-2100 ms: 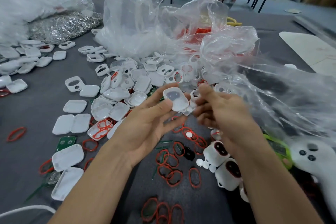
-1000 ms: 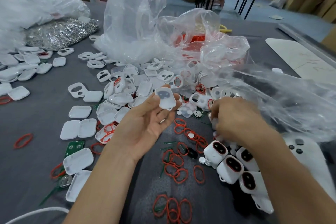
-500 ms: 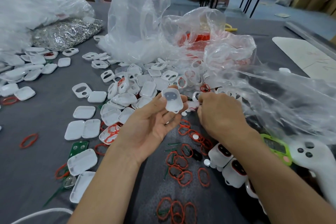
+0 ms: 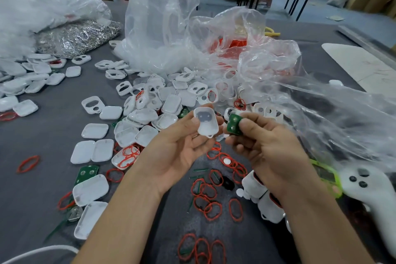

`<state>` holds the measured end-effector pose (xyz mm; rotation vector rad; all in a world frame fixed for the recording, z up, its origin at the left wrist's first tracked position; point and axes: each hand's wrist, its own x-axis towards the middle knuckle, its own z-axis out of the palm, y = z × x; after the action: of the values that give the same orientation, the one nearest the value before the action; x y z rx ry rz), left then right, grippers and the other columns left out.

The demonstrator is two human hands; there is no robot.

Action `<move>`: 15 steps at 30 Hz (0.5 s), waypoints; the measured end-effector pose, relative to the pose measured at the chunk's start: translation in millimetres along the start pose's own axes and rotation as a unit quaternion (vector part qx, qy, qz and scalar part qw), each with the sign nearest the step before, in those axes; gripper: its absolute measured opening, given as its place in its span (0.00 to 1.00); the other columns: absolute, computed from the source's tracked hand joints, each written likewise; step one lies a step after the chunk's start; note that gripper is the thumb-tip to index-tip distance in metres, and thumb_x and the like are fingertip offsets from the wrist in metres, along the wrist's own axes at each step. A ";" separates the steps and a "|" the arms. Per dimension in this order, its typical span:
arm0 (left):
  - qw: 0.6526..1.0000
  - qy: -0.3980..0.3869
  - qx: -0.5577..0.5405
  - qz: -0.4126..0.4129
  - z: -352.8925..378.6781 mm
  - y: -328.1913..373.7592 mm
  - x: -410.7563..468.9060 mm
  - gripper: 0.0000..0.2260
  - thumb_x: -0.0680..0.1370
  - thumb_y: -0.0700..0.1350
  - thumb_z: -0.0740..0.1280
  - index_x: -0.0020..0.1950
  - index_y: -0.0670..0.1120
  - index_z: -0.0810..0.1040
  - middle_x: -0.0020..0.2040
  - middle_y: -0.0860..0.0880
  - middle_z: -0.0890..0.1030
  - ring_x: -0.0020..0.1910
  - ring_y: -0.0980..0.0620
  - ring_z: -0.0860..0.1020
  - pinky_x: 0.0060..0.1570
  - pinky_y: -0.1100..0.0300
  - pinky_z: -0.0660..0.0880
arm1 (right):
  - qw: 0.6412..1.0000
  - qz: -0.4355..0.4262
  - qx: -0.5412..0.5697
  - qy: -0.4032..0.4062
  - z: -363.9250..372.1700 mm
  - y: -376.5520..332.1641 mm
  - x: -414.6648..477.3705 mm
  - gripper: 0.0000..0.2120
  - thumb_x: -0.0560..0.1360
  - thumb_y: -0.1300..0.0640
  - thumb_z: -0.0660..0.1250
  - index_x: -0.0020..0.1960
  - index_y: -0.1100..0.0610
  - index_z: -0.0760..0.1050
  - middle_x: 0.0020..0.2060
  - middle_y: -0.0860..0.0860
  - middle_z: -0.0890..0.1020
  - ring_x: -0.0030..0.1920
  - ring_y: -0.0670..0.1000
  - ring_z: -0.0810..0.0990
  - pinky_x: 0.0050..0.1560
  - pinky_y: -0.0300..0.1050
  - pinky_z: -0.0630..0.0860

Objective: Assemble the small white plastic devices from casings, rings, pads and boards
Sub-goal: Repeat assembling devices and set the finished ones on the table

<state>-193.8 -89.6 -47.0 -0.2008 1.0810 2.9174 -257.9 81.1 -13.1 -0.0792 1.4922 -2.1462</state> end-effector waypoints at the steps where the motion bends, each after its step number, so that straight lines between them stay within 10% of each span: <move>1: 1.000 0.004 0.001 -0.001 -0.4 -0.6 0.3 0.18 0.71 0.44 0.73 0.61 0.46 0.86 0.60 0.43 0.85 0.49 0.51 0.86 0.53 0.58 0.82 | 1.000 -0.006 0.001 0.008 2.2 2.5 -0.2 0.04 0.77 0.66 0.67 0.47 0.60 0.79 0.35 0.55 0.86 0.29 0.49 0.82 0.29 0.37 0.77; 15: 1.000 0.019 -0.024 0.008 3.0 -1.1 -1.8 0.18 0.77 0.40 0.67 0.67 0.42 0.80 0.67 0.38 0.81 0.58 0.47 0.84 0.51 0.56 0.83 | 0.966 -0.164 -0.187 0.072 -4.9 9.8 -9.0 0.13 0.71 0.69 0.76 0.38 0.51 0.88 0.39 0.51 0.88 0.41 0.45 0.87 0.43 0.35 0.80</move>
<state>-192.4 -86.9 -45.2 -0.2511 1.0235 2.9664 -248.1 86.7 -21.5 -0.3301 2.0801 -2.1207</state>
